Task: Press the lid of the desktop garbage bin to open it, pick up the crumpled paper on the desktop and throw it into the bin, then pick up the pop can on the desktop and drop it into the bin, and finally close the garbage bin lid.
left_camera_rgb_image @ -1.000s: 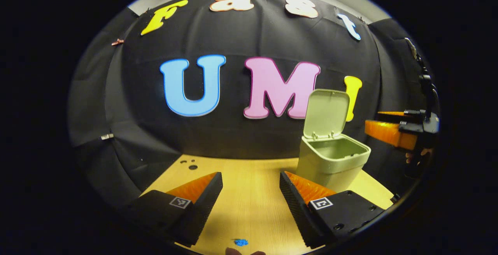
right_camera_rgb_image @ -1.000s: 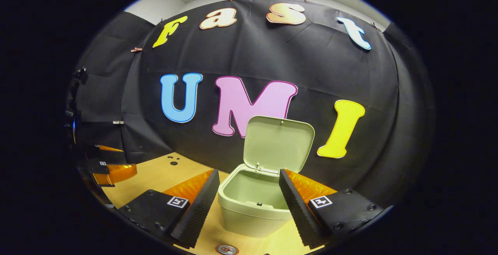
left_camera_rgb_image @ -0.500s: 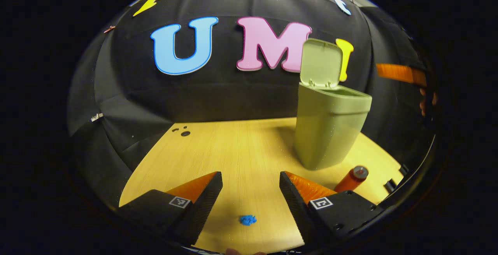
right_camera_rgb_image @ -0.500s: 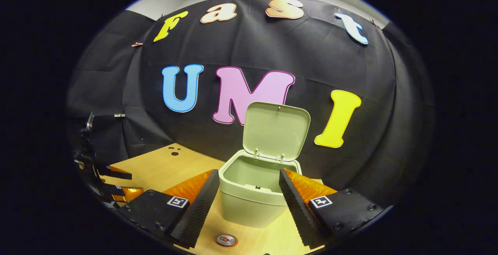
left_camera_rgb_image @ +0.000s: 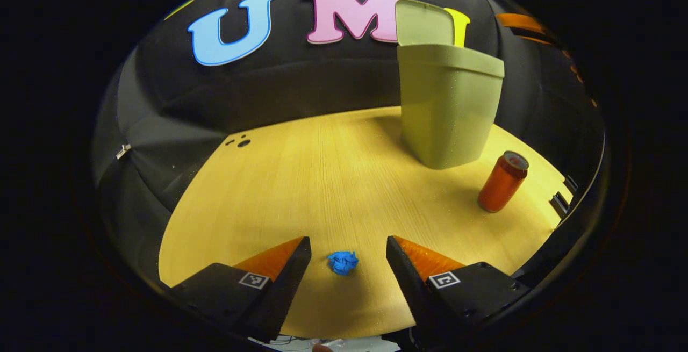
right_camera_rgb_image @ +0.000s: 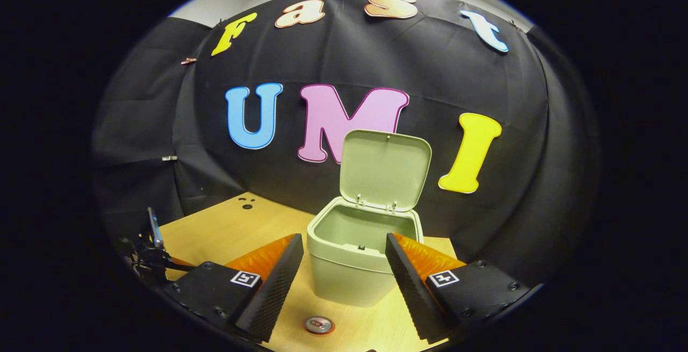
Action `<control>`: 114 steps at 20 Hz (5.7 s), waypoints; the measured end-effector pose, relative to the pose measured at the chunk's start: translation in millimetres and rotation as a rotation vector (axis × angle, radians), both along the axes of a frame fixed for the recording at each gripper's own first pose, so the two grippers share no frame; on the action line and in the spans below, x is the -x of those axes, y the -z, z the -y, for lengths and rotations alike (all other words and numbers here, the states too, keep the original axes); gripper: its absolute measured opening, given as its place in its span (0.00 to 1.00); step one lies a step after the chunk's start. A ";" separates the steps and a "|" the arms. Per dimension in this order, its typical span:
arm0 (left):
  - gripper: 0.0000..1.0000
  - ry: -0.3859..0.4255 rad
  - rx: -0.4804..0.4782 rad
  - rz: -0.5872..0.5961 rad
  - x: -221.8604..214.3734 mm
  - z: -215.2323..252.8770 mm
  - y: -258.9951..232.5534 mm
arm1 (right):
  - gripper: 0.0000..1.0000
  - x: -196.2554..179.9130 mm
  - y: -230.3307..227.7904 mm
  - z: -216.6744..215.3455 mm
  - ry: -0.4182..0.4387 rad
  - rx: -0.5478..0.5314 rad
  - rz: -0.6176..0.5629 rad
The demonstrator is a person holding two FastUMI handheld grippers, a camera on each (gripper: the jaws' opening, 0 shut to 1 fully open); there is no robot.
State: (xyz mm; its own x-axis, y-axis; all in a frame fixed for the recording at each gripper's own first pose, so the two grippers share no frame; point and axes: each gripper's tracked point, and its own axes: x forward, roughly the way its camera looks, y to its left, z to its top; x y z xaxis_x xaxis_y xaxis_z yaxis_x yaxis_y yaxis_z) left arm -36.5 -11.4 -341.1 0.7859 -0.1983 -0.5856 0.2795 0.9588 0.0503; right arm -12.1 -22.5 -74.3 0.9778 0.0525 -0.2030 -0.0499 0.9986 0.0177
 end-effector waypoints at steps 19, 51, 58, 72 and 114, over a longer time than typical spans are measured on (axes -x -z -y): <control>0.37 0.034 -0.037 -0.152 -13.6 -4.0 62.4 | 0.97 35.0 16.1 18.7 0.034 -0.008 -0.062; 0.40 0.290 0.278 0.526 -114.5 177.9 -326.7 | 0.97 59.4 84.3 -0.8 0.005 -0.076 -0.218; 0.40 0.358 0.278 0.520 -159.1 228.4 -322.7 | 0.97 77.5 92.2 0.7 0.037 -0.081 -0.252; 0.40 0.406 0.251 0.372 -203.7 259.2 -263.4 | 0.97 80.1 98.0 25.9 0.146 -0.095 -0.288; 0.94 -0.012 0.141 0.339 -65.7 24.6 -218.8 | 1.00 52.4 257.4 -48.6 -0.195 -0.028 -0.592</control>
State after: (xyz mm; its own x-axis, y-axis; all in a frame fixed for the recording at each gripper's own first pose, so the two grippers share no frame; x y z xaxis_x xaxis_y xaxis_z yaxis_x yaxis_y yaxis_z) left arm 29.2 -36.0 -122.3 0.9335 -0.2484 -0.2587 0.2584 0.9660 0.0051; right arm -64.5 26.1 -331.7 0.6717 0.2320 -0.7035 -0.2048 0.9708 0.1246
